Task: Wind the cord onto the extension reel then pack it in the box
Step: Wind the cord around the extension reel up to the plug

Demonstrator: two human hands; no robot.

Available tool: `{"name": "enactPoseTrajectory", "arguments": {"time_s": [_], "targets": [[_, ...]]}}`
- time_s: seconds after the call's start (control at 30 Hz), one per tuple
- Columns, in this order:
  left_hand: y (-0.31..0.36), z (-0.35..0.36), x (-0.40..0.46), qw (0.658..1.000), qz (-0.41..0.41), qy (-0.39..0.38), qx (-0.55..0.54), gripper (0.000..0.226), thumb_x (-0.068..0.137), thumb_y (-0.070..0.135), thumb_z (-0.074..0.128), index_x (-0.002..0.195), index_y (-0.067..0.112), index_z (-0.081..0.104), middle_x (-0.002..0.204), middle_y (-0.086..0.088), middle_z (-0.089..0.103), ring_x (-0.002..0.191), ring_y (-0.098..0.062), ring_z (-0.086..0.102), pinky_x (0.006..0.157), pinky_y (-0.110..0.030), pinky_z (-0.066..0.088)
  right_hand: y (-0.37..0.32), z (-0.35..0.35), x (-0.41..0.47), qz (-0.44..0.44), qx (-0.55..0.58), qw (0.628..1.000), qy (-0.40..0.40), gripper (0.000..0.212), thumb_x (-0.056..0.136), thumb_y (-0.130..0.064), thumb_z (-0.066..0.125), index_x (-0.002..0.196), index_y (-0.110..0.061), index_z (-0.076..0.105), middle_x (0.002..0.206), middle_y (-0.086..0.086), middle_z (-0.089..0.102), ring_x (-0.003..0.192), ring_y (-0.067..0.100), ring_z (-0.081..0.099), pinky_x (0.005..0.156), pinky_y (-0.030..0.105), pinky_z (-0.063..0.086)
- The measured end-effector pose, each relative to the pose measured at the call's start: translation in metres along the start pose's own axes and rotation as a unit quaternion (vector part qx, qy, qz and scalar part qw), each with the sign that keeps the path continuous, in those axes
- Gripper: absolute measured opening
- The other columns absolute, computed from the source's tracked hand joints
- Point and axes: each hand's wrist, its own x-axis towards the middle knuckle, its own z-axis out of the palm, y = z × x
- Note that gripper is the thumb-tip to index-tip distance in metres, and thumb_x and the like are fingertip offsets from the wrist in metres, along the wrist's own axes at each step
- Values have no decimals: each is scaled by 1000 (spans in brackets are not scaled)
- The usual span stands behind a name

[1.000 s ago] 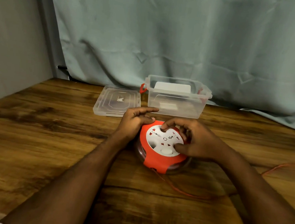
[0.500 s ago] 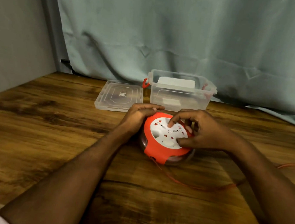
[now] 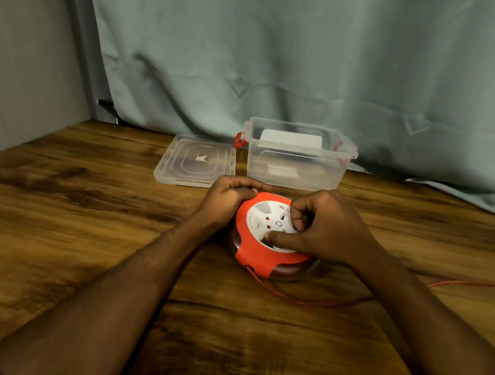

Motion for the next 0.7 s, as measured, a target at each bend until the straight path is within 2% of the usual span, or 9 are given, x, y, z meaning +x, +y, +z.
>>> {"name": "enactPoseTrajectory", "arguments": {"time_s": [0.1,0.17,0.23,0.37,0.43,0.5,0.57,0.63,0.7], "targets": [[-1,-1,0,1000,1,-7,-12,29,91,-5,49,104,4,74,104,-16,75,96,-30,70,88,-40,57,-3,1,-1,-36,-8,999,31,43,68,-67,76,63,-27,61,57,-16,58,55,-2,54,53,21,39],[3,1,-2,999,5,-26,-29,33,91,-9,47,101,7,74,96,-7,77,91,-22,73,84,-33,58,-1,-2,-1,-79,14,997,13,25,77,-52,76,92,-32,71,87,-18,67,71,-9,56,61,18,42],[6,2,-4,998,11,-48,-38,39,91,-13,43,101,11,72,86,4,78,84,-12,73,77,-23,57,1,-6,-1,-94,43,994,-22,39,77,-28,69,116,-31,70,109,-22,66,82,-11,55,67,11,42],[6,3,-5,997,24,-61,-47,37,92,-12,44,106,9,71,97,-2,77,91,-17,73,79,-25,56,4,-11,-2,-53,65,992,-90,70,69,-12,58,132,-41,61,113,-31,57,94,-6,56,72,19,49],[7,4,-6,997,33,-56,-47,36,92,-10,45,107,10,71,102,-6,75,94,-18,72,80,-25,56,7,-16,-2,-22,83,987,-133,78,75,-6,61,138,-51,51,115,-21,53,107,3,54,84,29,54],[7,6,-6,996,41,-58,-45,34,92,-9,47,110,10,70,106,-9,74,97,-20,72,83,-29,57,10,-23,-1,0,94,979,-179,86,82,0,65,144,-56,41,123,-15,54,116,9,49,91,31,53],[5,7,-6,996,48,-63,-38,32,93,-5,51,113,10,69,109,-13,73,98,-26,72,85,-36,57,11,-28,-1,-9,89,974,-207,92,84,3,68,149,-52,34,126,-30,57,121,7,44,95,30,49],[4,7,-6,996,55,-70,-20,30,93,-4,53,115,8,69,108,-15,74,97,-29,72,86,-39,58,9,-31,-1,-15,81,974,-213,93,84,4,71,149,-49,32,114,-48,54,120,2,43,95,28,49],[6,7,-7,996,52,-76,-19,29,92,-6,54,111,10,70,103,-13,74,92,-26,73,82,-36,59,10,-33,-1,-9,77,975,-209,97,80,0,77,151,-49,31,114,-46,57,121,0,44,97,27,48]]}}
